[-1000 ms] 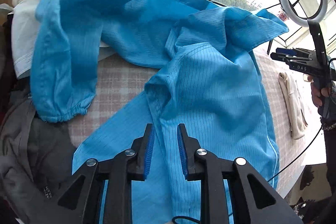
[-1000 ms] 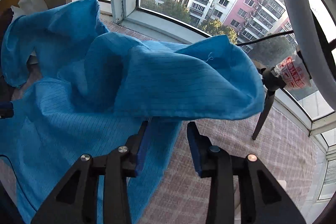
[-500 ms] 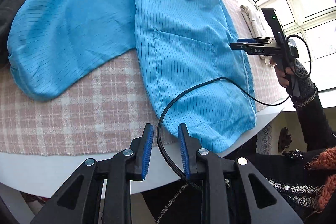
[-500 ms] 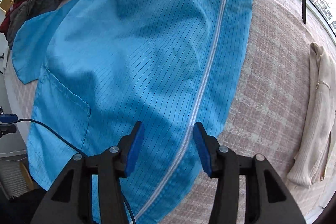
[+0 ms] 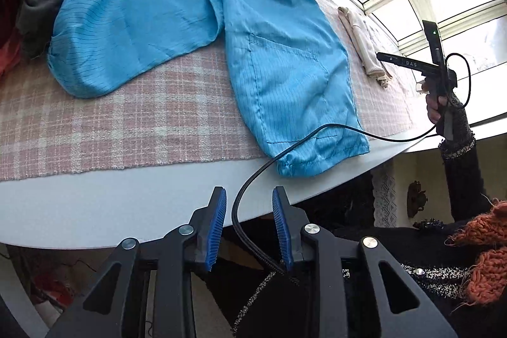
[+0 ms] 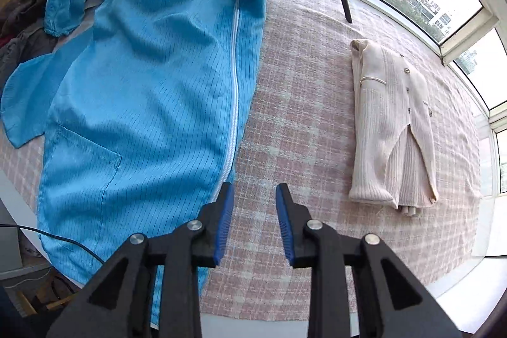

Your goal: Fold clothes

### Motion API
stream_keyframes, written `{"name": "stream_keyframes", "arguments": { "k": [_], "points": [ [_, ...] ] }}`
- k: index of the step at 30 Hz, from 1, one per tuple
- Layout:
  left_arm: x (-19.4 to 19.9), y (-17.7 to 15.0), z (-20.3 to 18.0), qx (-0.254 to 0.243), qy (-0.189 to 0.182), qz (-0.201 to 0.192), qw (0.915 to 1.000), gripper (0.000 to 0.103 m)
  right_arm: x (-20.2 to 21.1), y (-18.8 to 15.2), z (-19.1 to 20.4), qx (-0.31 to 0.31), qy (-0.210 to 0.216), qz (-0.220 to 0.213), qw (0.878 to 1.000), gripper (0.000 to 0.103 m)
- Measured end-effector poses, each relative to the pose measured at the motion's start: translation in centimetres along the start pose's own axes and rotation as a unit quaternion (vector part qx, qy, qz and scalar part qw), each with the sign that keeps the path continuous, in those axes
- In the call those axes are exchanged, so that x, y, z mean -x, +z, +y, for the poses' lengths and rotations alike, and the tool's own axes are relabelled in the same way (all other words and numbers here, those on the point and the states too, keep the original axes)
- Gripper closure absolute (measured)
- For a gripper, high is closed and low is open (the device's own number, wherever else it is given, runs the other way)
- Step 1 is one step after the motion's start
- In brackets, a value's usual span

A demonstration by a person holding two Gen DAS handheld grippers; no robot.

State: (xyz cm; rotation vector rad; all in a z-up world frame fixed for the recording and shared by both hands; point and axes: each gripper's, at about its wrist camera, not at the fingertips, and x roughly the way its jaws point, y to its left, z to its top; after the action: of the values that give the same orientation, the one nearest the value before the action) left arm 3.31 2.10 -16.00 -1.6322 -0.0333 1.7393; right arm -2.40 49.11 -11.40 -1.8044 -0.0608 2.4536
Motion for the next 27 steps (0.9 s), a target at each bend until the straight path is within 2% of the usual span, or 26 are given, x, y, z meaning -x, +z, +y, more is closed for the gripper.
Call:
{"name": "stream_keyframes", "arguments": {
  "k": [1,3,5,7,8,9,12,15,18,21,25,27],
  "points": [
    [0.5,-0.5,-0.5,-0.01,0.011,0.001,0.9999,0.075,1.2,-0.4,-0.3,-0.007,0.01,-0.011,1.0,0.056],
    [2.5,-1.8,-0.5,-0.018,0.041,-0.003,0.999,0.075,3.6,-2.0,-1.4,-0.029,0.062,-0.019,0.997,0.056],
    [4.2,-2.7,-0.2,-0.023,0.1,-0.016,0.9946,0.074,7.0,-5.0,-2.6,-0.059,0.091,-0.051,0.993,0.056],
    [4.1,-2.0,-0.2,-0.037,0.183,-0.033,0.9819,0.074,8.8,-7.0,-2.3,-0.043,0.046,-0.104,0.993,0.054],
    [3.3,-1.1,-0.3,-0.045,0.206,-0.043,0.9765,0.074,8.4,-7.5,-1.6,-0.026,0.021,-0.114,0.993,0.046],
    [2.2,-0.1,-0.4,-0.047,0.209,-0.046,0.9757,0.074,6.8,-7.5,-0.6,-0.009,0.009,-0.104,0.994,0.045],
    [-2.3,2.7,-0.7,-0.032,0.119,-0.029,0.9919,0.074,0.2,-6.5,2.3,0.019,0.021,-0.048,0.998,0.045],
    [-6.1,4.7,-0.5,-0.005,0.068,-0.002,0.9976,0.074,-3.5,-5.2,4.0,0.015,0.024,-0.025,0.999,0.045],
    [-8.4,5.3,-0.3,0.008,0.052,0.023,0.9983,0.074,-4.9,-3.2,4.4,-0.007,0.043,-0.028,0.999,0.045],
    [-9.4,5.4,-0.7,0.004,0.037,0.03,0.9988,0.074,-6.1,-0.9,4.6,-0.021,0.052,-0.027,0.998,0.045],
    [-10.4,5.5,-0.7,0.01,0.015,0.033,0.9993,0.075,-9.0,1.7,4.9,-0.01,-0.009,0.002,1.0,0.045],
    [-10.6,5.6,-0.6,0.013,0.017,0.03,0.9993,0.086,-10.5,2.3,4.7,-0.006,-0.006,0.019,1.0,0.046]
  ]
}}
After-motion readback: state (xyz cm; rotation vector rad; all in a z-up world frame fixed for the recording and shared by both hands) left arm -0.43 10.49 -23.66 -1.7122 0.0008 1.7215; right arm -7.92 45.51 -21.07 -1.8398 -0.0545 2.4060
